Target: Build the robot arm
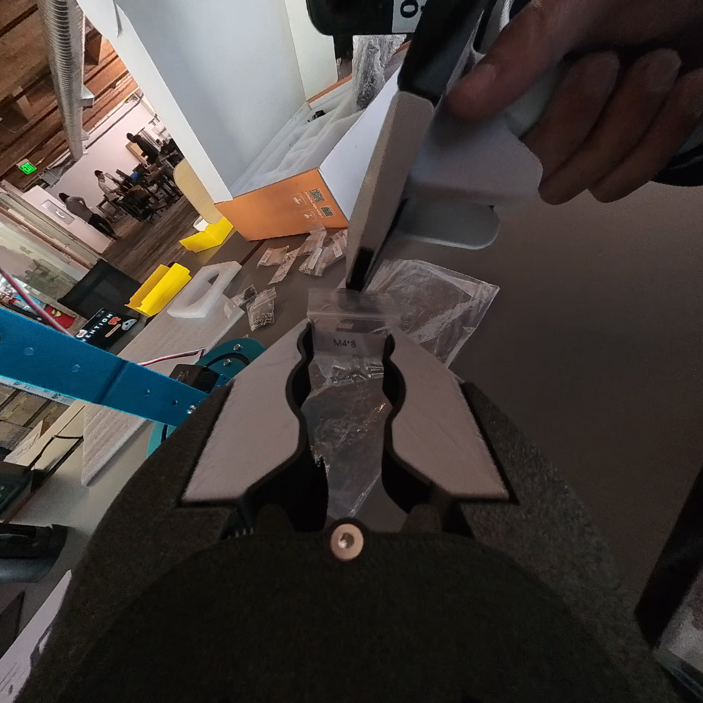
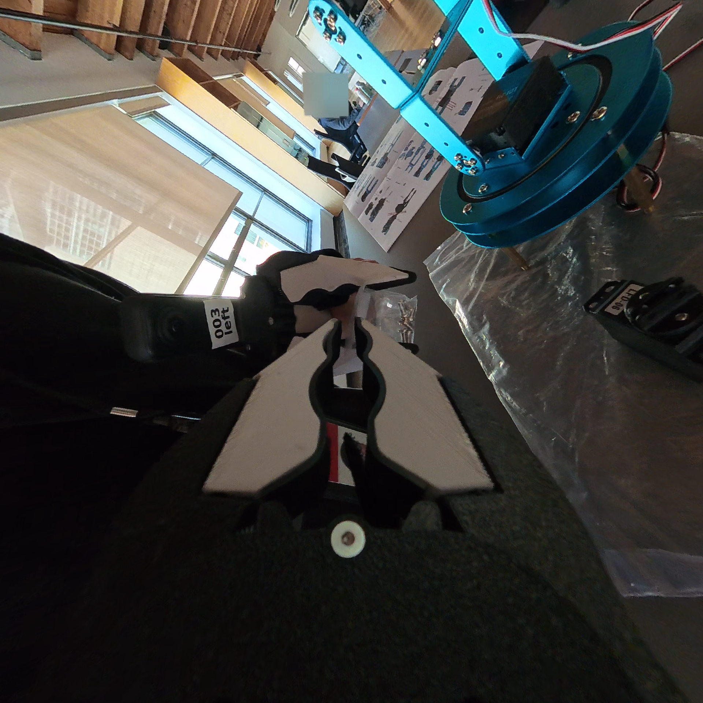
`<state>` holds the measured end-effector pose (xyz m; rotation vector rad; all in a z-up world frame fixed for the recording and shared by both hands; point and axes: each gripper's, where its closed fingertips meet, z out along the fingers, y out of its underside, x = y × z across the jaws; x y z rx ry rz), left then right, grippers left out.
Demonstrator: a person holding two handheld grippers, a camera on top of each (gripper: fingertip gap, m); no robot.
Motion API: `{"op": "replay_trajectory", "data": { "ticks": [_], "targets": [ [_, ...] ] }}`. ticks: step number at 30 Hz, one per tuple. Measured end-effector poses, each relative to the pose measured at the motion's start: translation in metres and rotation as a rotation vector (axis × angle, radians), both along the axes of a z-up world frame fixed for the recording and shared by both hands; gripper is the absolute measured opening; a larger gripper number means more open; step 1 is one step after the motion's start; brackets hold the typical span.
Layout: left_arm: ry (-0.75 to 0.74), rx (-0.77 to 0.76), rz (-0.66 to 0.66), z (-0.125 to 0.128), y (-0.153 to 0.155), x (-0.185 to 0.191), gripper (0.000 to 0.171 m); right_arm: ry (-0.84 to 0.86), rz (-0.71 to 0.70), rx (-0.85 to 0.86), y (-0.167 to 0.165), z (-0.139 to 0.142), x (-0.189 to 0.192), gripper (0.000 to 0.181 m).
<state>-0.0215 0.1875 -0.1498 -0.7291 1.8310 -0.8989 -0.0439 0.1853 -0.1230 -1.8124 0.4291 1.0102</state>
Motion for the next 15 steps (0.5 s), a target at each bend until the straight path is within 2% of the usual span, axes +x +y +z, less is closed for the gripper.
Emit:
{"op": "replay_trajectory", "data": {
  "ticks": [15],
  "targets": [
    [-0.001,0.001,-0.006,0.0013,-0.0043,0.0036,0.033,0.001,-0.025,-0.005,-0.0048,-0.0034,0.0081,0.009]
  ]
}}
